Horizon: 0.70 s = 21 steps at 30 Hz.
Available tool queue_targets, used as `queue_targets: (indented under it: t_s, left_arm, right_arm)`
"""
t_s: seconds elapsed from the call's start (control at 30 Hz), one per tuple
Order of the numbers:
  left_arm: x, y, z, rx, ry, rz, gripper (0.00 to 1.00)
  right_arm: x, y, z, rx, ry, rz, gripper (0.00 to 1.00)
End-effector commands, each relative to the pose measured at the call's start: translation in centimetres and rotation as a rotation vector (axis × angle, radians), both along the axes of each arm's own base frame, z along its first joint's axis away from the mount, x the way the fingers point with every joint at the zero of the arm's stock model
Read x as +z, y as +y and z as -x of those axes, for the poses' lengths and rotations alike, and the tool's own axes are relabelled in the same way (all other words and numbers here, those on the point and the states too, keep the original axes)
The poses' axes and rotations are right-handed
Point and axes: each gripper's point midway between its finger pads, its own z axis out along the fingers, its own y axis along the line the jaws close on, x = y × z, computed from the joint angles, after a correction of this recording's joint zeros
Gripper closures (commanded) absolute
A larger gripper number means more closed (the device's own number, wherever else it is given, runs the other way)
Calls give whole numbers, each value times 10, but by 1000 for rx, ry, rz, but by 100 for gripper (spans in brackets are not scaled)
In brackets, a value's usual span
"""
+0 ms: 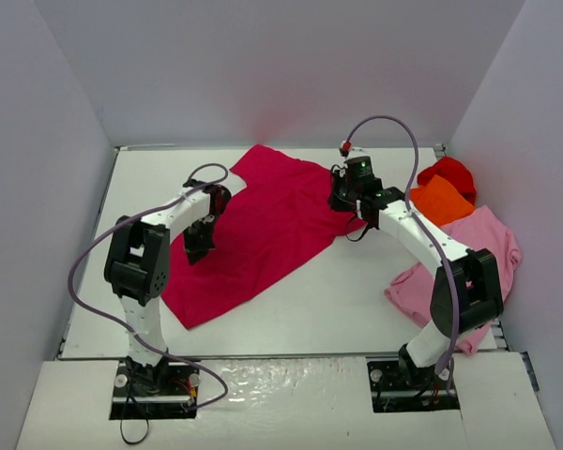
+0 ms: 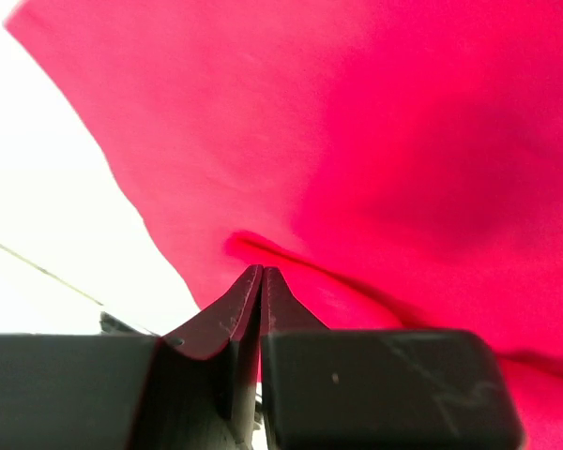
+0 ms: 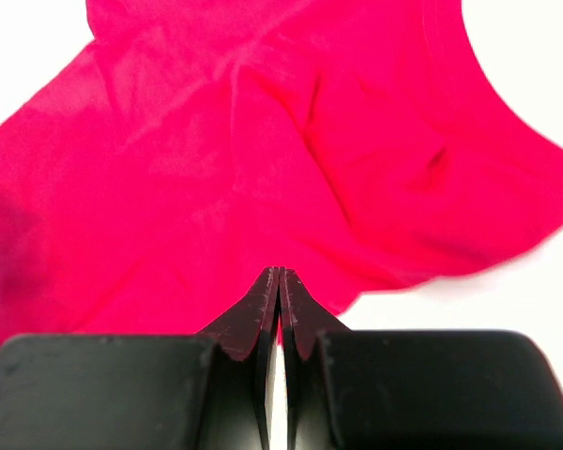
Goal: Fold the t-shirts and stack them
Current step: Fold the flattened tshirt in 1/3 of the way
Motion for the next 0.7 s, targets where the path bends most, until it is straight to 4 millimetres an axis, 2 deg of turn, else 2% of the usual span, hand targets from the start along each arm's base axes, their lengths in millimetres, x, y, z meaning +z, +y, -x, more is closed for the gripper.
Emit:
queue_targets:
  t_s: [0.0, 0.07, 0.13, 0.17, 0.2, 0.23, 0.3, 0.33, 0.37, 0.43, 0.57, 0.67]
  left_arm:
    - [53, 10, -23, -44, -169, -115, 100]
    - [72, -16, -44, -57, -359, 7, 100]
    - [90, -56, -80, -72, -575, 225, 100]
    - [96, -75, -92, -78, -632, 334, 100]
    - [96, -89, -99, -79, -641, 410, 100]
    - [84, -97, -105, -76, -610, 430, 100]
    - [90, -120, -121, -109, -564, 495, 100]
    - [71, -126, -126, -114, -485, 486, 100]
    - [63, -130, -128, -117, -441, 479, 100]
    - [64, -140, -124, -132, -373, 500, 100]
    - [79, -136, -105, -129, -284, 476, 100]
    - [70, -122, -91, -127, -242, 421, 100]
  right_arm:
    - [25, -2, 11, 15, -76, 0, 100]
    - [23, -7, 11, 0, -83, 25, 100]
    - [19, -11, 7, -26, -80, 29, 100]
    - [17, -12, 4, -40, -72, 18, 100]
    - [13, -12, 0, -52, -58, 5, 100]
    - [7, -11, -3, -57, -39, 0, 100]
    - [6, -12, -12, -83, -20, -32, 100]
    - [3, -13, -15, -100, 6, -34, 100]
    - [-8, -15, -13, -117, 60, -21, 100]
    - [-19, -21, -10, -168, 142, 4, 100]
    - [-5, -19, -1, -210, 196, -24, 100]
    - [-7, -21, 6, -207, 168, 27, 100]
